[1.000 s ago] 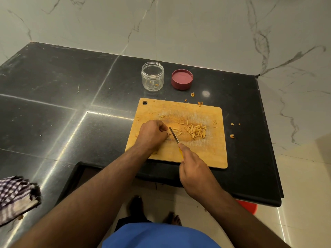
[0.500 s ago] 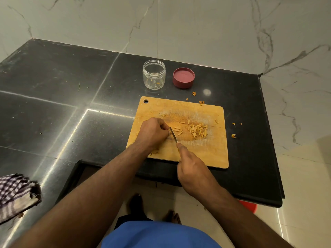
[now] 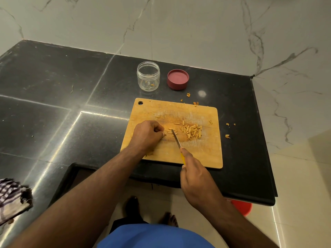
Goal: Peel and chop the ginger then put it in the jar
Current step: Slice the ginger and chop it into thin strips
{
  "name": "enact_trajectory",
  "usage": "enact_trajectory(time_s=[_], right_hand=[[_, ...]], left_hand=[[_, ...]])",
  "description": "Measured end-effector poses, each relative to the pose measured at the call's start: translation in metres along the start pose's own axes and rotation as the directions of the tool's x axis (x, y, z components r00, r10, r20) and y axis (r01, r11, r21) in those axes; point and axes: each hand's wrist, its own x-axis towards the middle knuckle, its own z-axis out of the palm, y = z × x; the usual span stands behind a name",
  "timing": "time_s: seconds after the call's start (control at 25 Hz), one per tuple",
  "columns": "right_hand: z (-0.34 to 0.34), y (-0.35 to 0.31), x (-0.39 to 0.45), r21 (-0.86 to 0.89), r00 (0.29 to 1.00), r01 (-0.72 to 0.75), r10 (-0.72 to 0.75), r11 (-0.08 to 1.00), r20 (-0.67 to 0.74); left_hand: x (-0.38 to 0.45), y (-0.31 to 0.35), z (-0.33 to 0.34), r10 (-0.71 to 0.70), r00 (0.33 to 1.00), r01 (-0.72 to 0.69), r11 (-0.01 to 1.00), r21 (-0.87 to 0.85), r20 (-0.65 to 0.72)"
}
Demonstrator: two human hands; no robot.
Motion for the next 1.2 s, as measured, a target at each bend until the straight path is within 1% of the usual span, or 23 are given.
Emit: enact_trajectory(time_s=[0.12,0.44,0.72,0.92,1.04,1.12,1.2], right_hand=[[0.004,-0.004,0.009,-0.026,0.998,0.047,-0.046,0.999,0.031],[0.006,-0.006,0.025,-0.090,0.994,0.059,-0.050,0.994,0.099],[0.005,-0.006,0.031,-0.177,0.988,0.052,-0.025,0.983,0.155],[0.003,-0.003,0.004,-0.178,0.991,0.008,0.017,0.984,0.136],[0.003,0.001,-0.005,-0.202,0.999,0.039,-0.030,0.979,0.045],[0.003,0.001,-0.003,-0.145,0.999,0.048,-0.047,0.988,0.008],[0.004,0.001,0.001,-0.093,0.999,0.053,-0.053,0.994,0.007]], left_hand=[[-0.002,0.001,-0.001,-0.010,1.000,0.010,1.000,-0.002,-0.026],[-0.001,0.003,0.000,-0.007,1.000,0.007,1.000,0.000,-0.026],[0.000,0.003,-0.001,-0.008,1.000,0.008,1.000,0.003,-0.016],[0.002,0.003,-0.001,-0.022,1.000,0.022,1.000,0.005,-0.005],[0.001,0.001,-0.001,-0.002,1.000,0.002,1.000,0.023,0.002],[0.001,0.000,-0.001,0.004,1.000,-0.004,1.000,0.024,0.007],[0.000,0.000,0.000,0.004,1.000,-0.004,1.000,0.017,-0.001]])
